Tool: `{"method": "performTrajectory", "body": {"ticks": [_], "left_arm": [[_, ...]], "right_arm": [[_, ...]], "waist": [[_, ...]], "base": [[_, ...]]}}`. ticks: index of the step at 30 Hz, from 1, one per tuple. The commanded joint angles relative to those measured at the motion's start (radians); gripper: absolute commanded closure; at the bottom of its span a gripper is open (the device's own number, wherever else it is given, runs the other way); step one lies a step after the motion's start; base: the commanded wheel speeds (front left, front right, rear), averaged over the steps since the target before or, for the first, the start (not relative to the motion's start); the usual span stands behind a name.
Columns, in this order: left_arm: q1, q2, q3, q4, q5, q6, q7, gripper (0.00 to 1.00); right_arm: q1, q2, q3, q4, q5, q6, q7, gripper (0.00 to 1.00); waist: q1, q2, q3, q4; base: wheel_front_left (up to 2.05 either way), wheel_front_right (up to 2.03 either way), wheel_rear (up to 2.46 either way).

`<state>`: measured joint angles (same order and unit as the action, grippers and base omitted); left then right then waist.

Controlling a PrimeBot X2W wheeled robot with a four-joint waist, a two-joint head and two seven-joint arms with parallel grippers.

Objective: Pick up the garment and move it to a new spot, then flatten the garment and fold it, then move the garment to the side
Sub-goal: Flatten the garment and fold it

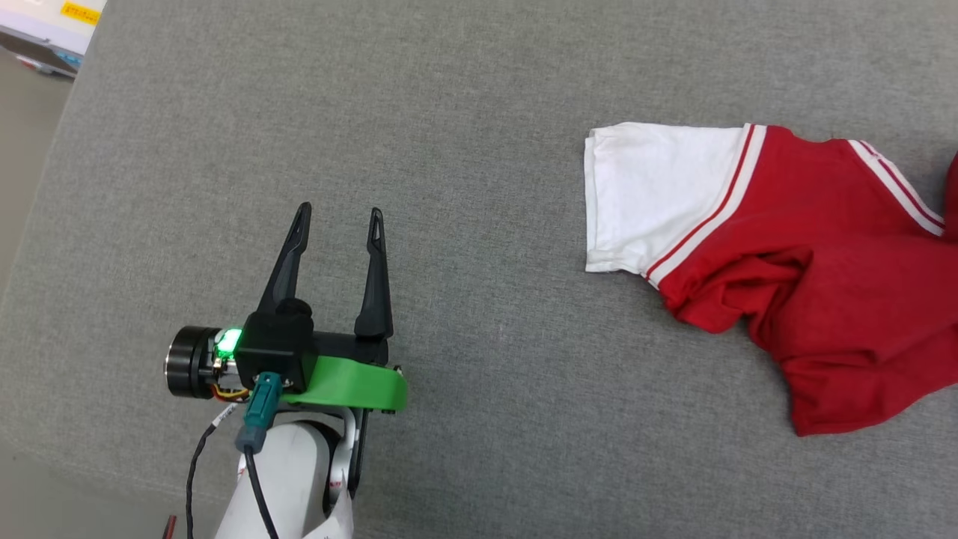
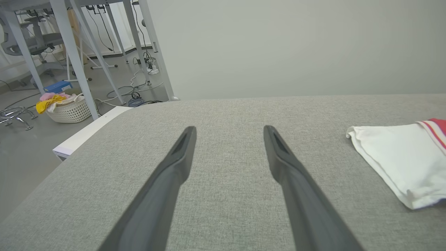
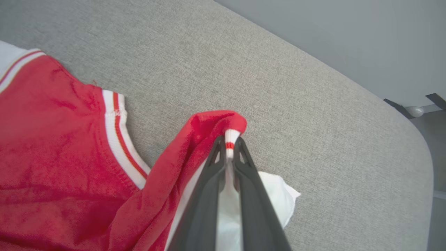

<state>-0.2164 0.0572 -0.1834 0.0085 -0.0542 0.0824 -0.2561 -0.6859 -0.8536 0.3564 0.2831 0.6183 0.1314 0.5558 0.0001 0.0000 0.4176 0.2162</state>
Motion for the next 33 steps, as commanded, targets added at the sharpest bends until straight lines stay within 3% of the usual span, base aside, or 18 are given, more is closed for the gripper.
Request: {"method": "performTrajectory", "body": {"ticks": [1,6,11,12,13,14,24,28,33], "left_arm": [[-0.019,-0.005,-0.002,-0.001,-0.013,0.001,-0.006,0.0],[-0.029,-0.006,-0.007,0.006,-0.016,0.009,-0.006,0.0],[-0.019,-0.007,0.0,0.014,-0.014,0.018,-0.006,0.0],[-0.017,-0.007,0.003,0.016,-0.013,0.019,-0.006,0.0],[-0.015,-0.007,0.005,0.018,-0.012,0.018,-0.006,0.0],[-0.012,-0.007,0.009,0.019,-0.01,0.017,-0.006,0.0],[0.031,0.013,0.054,0.02,0.01,0.007,-0.006,0.0],[0.054,0.015,0.064,0.015,0.014,0.007,-0.006,0.0],[0.073,0.016,0.068,0.006,0.018,0.003,-0.006,0.0]], "right_arm": [[-0.025,0.021,0.024,0.037,-0.007,-0.001,-0.004,1.0],[-0.069,0.081,0.132,0.177,0.006,-0.001,-0.017,1.0],[-0.076,0.096,0.195,0.26,0.046,-0.001,-0.061,1.0],[-0.078,0.093,0.202,0.269,0.051,-0.001,-0.089,0.95],[-0.08,0.09,0.205,0.273,0.056,-0.001,-0.115,0.57],[-0.082,0.087,0.207,0.276,0.055,-0.001,-0.155,0.0],[-0.015,0.132,0.087,0.238,-0.02,-0.001,-0.575,0.0],[0.045,0.161,-0.012,0.198,-0.057,-0.001,-0.645,0.0],[0.1,0.156,-0.146,0.109,-0.098,-0.001,-0.627,0.0]], "waist": [[-0.0001,0.0,0.041,0.033],[-0.0001,0.0,0.05,0.04],[-0.0001,0.0,0.028,0.028],[-0.0001,0.0,0.019,0.023],[-0.0001,0.0,0.012,0.019],[-0.0001,0.0,0.001,0.013],[-0.0001,0.0,-0.097,-0.06],[-0.0001,0.0,-0.126,-0.083],[-0.0001,0.0,-0.136,-0.09]], "base": [[0.0,0.0,0.0],[0.0,0.0,0.0],[0.0,0.0,0.0],[0.0,0.0,0.0],[0.0,0.0,0.0],[0.0,0.0,0.0],[0.0,0.0,0.0],[0.0,0.0,0.0],[0.0,0.0,0.0]]}}
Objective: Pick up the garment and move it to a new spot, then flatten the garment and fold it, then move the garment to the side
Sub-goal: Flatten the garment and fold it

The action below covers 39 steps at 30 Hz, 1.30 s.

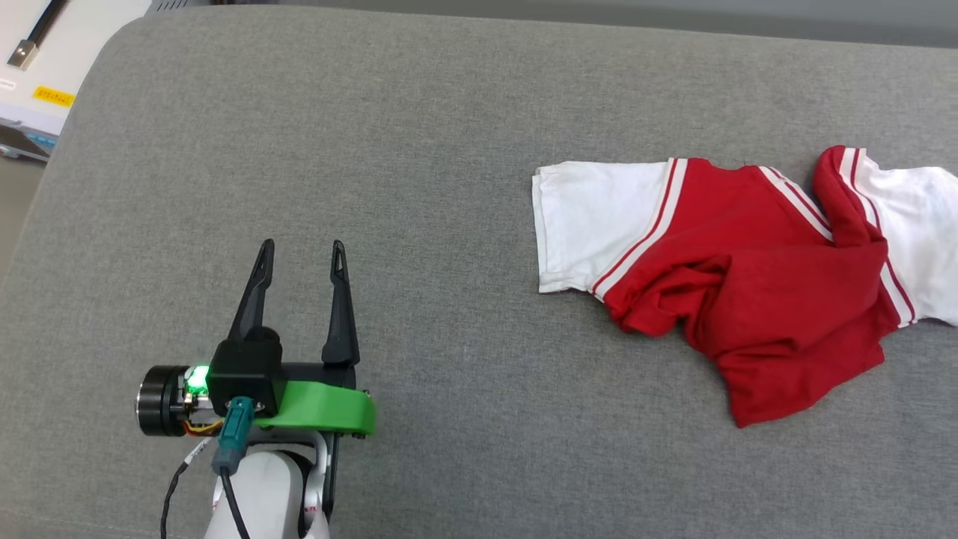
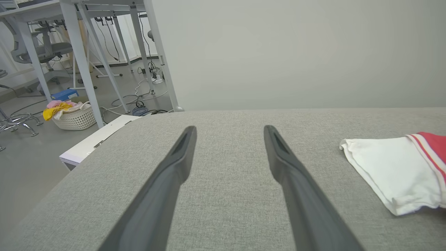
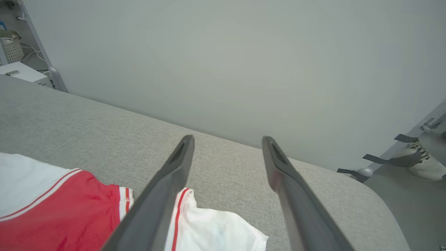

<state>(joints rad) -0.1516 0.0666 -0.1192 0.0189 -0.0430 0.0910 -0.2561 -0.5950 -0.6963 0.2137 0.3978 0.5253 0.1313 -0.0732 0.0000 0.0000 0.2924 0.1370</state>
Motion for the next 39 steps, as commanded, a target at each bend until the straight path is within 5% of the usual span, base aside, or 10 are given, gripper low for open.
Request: {"method": "performTrajectory", "body": {"ticks": [1,8,16,26,38,39], "left_arm": [[0.011,0.007,0.005,-0.008,0.007,-0.007,-0.006,0.0],[0.008,0.006,0.007,-0.031,0.01,-0.012,-0.006,0.0],[-0.03,-0.001,-0.008,-0.044,0.01,-0.016,-0.006,0.0],[-0.093,-0.008,-0.03,-0.054,0.01,-0.016,-0.006,0.0],[-0.103,-0.012,-0.026,-0.043,0.006,-0.005,-0.006,0.0],[-0.103,-0.012,-0.025,-0.041,0.007,-0.006,-0.006,0.0]], "right_arm": [[0.018,-0.007,-0.03,-0.03,-0.008,-0.001,0.023,0.0],[0.045,-0.106,-0.098,-0.152,0.079,-0.001,0.323,0.0],[0.032,-0.204,-0.105,-0.143,0.258,-0.001,0.746,0.0],[-0.046,-0.148,-0.123,-0.057,0.197,-0.001,0.853,0.0],[0.0,-0.104,-0.029,0.065,0.184,-0.001,0.872,0.0],[0.002,-0.107,-0.024,0.066,0.185,-0.001,0.865,0.47]], "waist": [[0.0,0.0,-0.01,-0.011],[0.0,0.0,0.035,-0.005],[0.0,0.0,0.123,0.017],[0.0,0.0,0.231,0.065],[0.0,0.0,0.244,0.069],[0.0,0.0,0.241,0.066]], "base": [[0.0,0.0,0.0],[0.0,0.0,0.0],[0.0,0.0,0.0],[0.0,0.0,0.0],[0.0,0.0,0.0],[0.0,0.0,0.0]]}}
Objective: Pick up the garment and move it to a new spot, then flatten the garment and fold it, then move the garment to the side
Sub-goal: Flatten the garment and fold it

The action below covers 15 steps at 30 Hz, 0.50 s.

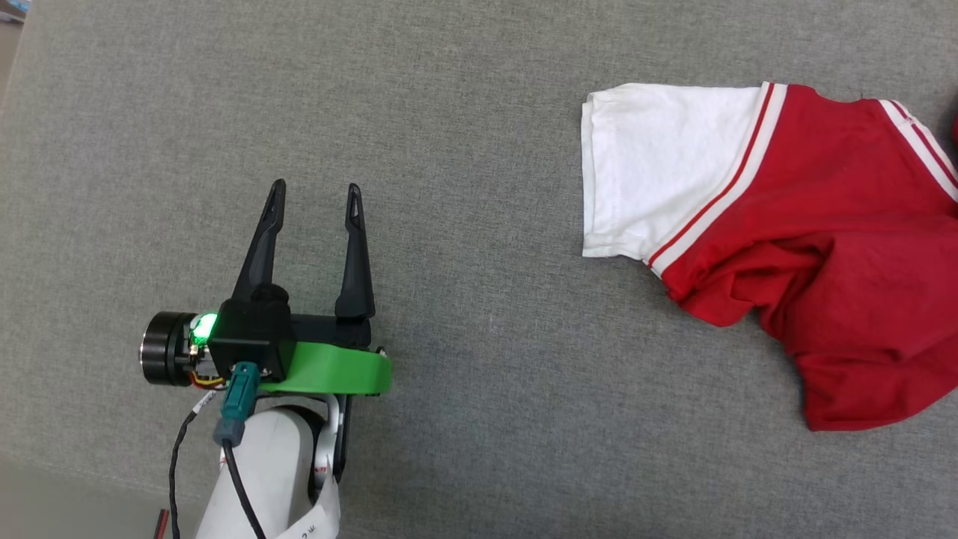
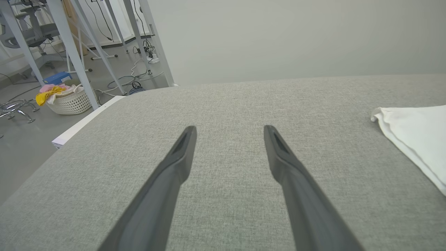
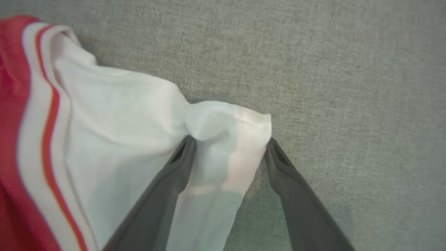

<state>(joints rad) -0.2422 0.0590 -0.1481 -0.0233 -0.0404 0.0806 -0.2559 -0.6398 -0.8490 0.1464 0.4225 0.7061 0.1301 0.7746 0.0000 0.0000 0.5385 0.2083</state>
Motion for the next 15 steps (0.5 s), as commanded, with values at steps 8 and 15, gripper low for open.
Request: {"method": "performTrajectory", "body": {"ticks": [8,15], "left_arm": [[-0.013,0.021,0.03,0.026,0.007,-0.021,-0.006,0.0],[-0.061,0.084,0.058,0.043,-0.008,-0.085,-0.006,0.0]], "right_arm": [[0.054,0.042,0.023,-0.001,-0.011,0.001,-0.281,1.0],[0.177,0.05,-0.024,-0.13,-0.036,0.001,-0.422,1.0]], "waist": [[0.0,0.0,-0.114,-0.051],[0.0,0.0,-0.192,-0.101]], "base": [[0.0,0.0,0.0],[0.0,0.0,0.0]]}}
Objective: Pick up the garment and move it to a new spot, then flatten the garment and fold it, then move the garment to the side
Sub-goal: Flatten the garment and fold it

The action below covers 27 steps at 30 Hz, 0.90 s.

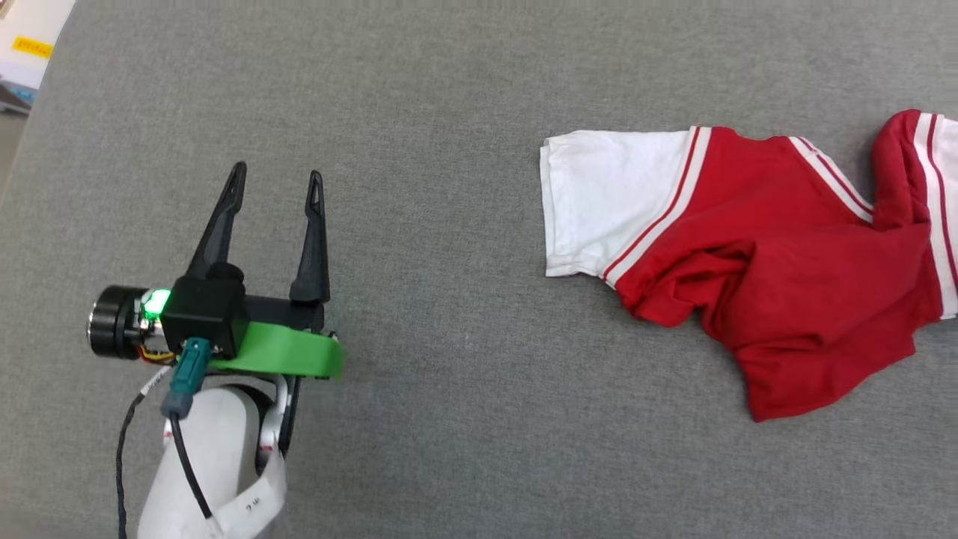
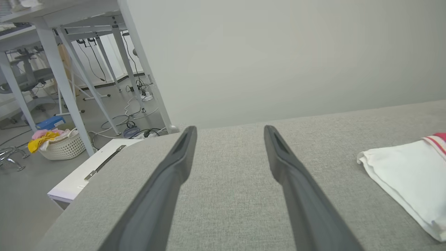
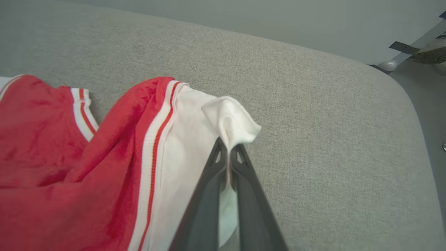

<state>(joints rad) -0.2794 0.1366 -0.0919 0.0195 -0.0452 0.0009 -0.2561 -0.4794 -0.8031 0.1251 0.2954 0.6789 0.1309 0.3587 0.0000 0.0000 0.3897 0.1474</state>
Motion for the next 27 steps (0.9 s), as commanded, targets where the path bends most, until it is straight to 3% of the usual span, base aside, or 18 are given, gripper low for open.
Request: {"method": "performTrajectory", "body": {"ticks": [1,6,10,14,19,27], "left_arm": [[-0.04,0.02,0.003,0.009,-0.007,-0.023,-0.006,0.0],[-0.147,0.089,-0.025,0.076,-0.014,-0.094,-0.004,0.0],[-0.264,0.146,-0.091,0.13,-0.05,-0.125,0.073,0.0],[-0.393,0.21,-0.216,0.164,-0.162,-0.131,0.224,0.0],[-0.554,0.312,-0.395,0.179,-0.383,-0.131,0.455,0.0],[-0.755,0.365,-0.585,0.261,-0.7,-0.131,0.825,0.0]], "right_arm": [[0.042,0.012,-0.015,-0.029,-0.013,0.0,-0.015,1.0],[0.158,0.057,-0.089,-0.137,-0.049,0.0,-0.032,1.0],[0.246,0.109,-0.15,-0.224,-0.083,0.0,-0.023,1.0],[0.309,0.161,-0.186,-0.296,-0.119,0.0,-0.005,1.0],[0.343,0.209,-0.205,-0.352,-0.141,0.0,0.015,1.0],[0.343,0.244,-0.194,-0.39,-0.151,0.0,0.032,1.0]], "waist": [[0.0,0.0,-0.05,-0.049],[0.0,0.0,-0.066,-0.084],[0.0,0.0,-0.067,-0.113],[0.0,0.0,-0.059,-0.144],[0.0,0.0,-0.037,-0.177],[0.0,0.0,0.017,-0.222]], "base": [[0.0,0.0,0.0],[0.0,0.0,0.0],[0.0,0.0,0.0],[0.0,0.0,0.0],[0.0,0.0,0.0],[0.0,0.0,0.0]]}}
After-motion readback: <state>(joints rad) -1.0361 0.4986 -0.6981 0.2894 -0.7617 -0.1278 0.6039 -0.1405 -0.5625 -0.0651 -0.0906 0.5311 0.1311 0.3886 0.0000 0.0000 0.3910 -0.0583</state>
